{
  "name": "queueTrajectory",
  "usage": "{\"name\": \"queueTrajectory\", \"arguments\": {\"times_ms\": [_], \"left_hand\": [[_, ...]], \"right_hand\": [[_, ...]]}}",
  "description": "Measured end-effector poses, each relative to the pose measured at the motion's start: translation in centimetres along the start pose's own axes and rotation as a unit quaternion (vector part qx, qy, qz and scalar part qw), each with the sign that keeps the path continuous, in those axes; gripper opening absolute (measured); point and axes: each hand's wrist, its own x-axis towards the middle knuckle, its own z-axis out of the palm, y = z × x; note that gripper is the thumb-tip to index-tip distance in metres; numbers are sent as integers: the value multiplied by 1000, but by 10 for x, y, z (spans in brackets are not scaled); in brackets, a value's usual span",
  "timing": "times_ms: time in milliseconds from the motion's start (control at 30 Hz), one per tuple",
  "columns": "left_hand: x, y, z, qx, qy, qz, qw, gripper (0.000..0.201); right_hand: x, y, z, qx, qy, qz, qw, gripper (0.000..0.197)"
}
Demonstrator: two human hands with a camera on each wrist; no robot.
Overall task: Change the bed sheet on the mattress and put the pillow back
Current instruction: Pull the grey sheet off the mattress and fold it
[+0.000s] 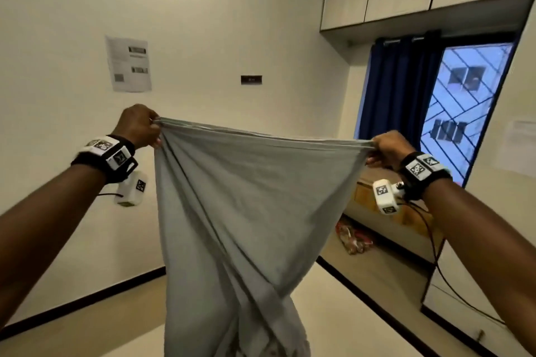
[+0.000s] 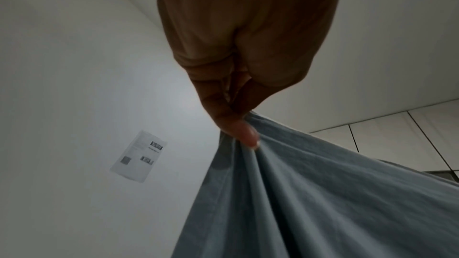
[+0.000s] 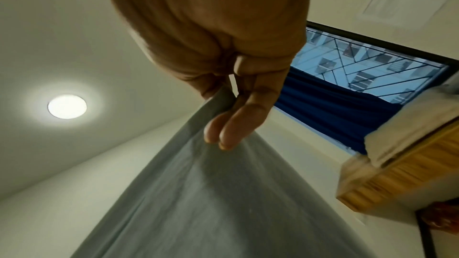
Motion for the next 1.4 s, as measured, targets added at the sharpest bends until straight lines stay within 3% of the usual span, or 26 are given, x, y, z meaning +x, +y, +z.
{"name": "queueTrajectory", "arguments": {"times_ms": [167, 333, 433, 500, 567, 633, 733, 800, 933, 1000, 1067, 1133, 1200, 1267, 1333, 1400], "left_hand": [[44, 56, -38, -8, 57, -14, 998, 21], [78, 97, -70, 86, 135, 4, 987, 14], [97, 129, -89, 88, 162, 34, 982, 22], [107, 154, -106, 63, 173, 20, 983, 32], [115, 166, -114, 27, 178, 2, 984, 37], [118, 165, -110, 7, 162, -1, 987, 12], [117, 171, -95, -72, 106, 44, 991, 38], [127, 182, -98, -101, 130, 59, 985, 36], [140, 185, -114, -70, 149, 69, 984, 26], [134, 190, -115, -30, 142, 58, 988, 21], [128, 206, -111, 11, 158, 79, 984, 33], [130, 219, -111, 9, 185, 58, 981, 47], [134, 218, -117, -15, 180, 51, 982, 43], [137, 208, -119, -5, 176, 39, 984, 40], [134, 211, -113, 13, 193, 73, 978, 35], [138, 218, -113, 30, 221, 66, 973, 35]], "right_hand": [[-11, -87, -21, 135, 70, -76, 985, 23], [-26, -154, -36, 150, 60, -131, 978, 30], [-10, -199, -67, 247, 116, -191, 943, 33], [-7, -218, -79, 244, 122, -187, 944, 28], [2, -222, -85, 266, 66, -172, 946, 32], [-14, -226, -91, 264, 56, -176, 947, 34], [-25, -236, -109, 325, 122, -223, 911, 27], [-25, -237, -110, 366, 133, -230, 892, 30], [-24, -226, -115, 304, 101, -244, 916, 37], [-28, -231, -136, 336, 125, -251, 899, 35], [-29, -238, -142, 375, 132, -249, 883, 32], [-31, -238, -127, 310, 92, -258, 910, 33], [-29, -237, -122, 238, 59, -266, 932, 42], [-26, -241, -137, 292, 82, -285, 909, 42], [-22, -243, -146, 348, 107, -298, 883, 37], [-25, -239, -134, 314, 53, -309, 896, 33]]}}
